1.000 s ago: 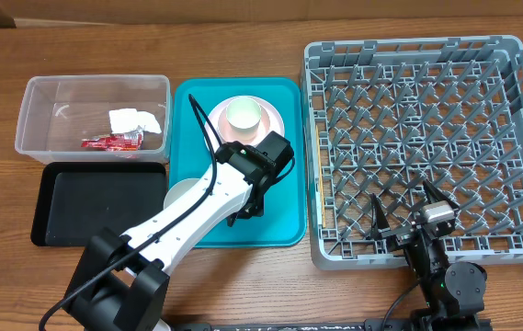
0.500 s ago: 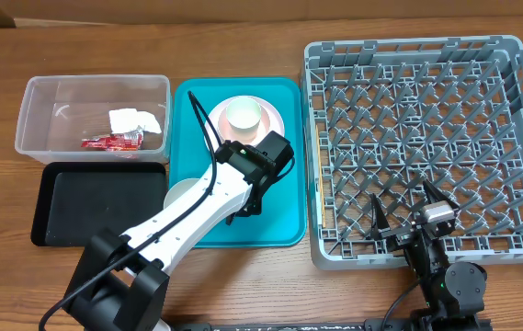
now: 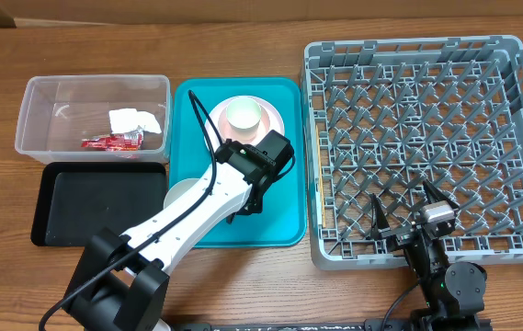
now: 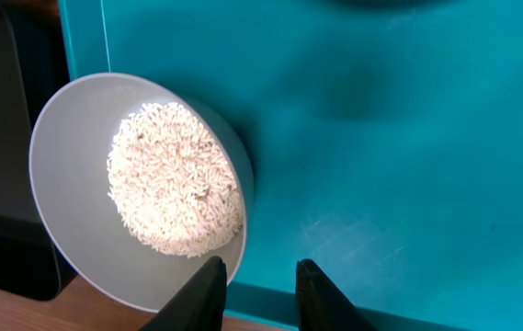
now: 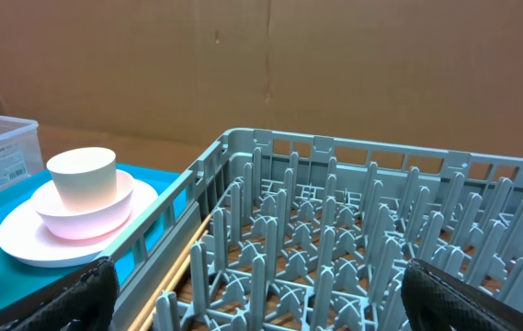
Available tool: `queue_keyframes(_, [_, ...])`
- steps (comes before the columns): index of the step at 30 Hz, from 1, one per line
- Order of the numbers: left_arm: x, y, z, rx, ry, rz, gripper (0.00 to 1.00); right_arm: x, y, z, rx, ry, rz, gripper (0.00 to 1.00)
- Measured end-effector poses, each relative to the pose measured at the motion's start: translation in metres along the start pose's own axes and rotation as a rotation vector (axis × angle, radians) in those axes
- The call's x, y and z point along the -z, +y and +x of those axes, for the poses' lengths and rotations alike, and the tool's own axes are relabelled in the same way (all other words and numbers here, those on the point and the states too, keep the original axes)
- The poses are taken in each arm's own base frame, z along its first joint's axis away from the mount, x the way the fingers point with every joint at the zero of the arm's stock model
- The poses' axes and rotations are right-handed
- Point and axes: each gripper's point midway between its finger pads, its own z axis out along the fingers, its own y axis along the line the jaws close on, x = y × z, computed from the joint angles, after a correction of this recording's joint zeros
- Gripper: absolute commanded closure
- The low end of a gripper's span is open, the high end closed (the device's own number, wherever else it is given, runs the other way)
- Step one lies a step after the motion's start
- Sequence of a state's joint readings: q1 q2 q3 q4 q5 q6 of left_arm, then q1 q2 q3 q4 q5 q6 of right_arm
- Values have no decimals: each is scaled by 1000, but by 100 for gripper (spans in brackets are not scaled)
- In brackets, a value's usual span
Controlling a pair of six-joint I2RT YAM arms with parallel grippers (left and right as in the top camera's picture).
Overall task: Sort waste into correct bins and load items into the dishwasher
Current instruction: 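Move the left gripper over the rice bowl on the teal tray, then grasp the rim of the rice bowl and lift it left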
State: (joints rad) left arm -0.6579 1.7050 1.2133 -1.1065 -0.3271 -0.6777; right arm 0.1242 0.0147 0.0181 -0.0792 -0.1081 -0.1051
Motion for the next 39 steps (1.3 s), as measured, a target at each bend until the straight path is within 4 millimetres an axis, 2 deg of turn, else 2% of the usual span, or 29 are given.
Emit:
queue_keyframes(12, [-29, 17, 4, 51, 30, -16, 73, 0, 0, 0, 0, 0, 0, 0])
queue_keyframes(21, [-45, 10, 14, 36, 43, 21, 74, 0, 0, 0, 0, 0, 0, 0])
queue_keyframes(30, [-47, 7, 14, 39, 40, 35, 76, 0, 0, 0, 0, 0, 0, 0])
queue_keyframes(39, [-47, 6, 12, 31, 34, 40, 85, 0, 0, 0, 0, 0, 0, 0])
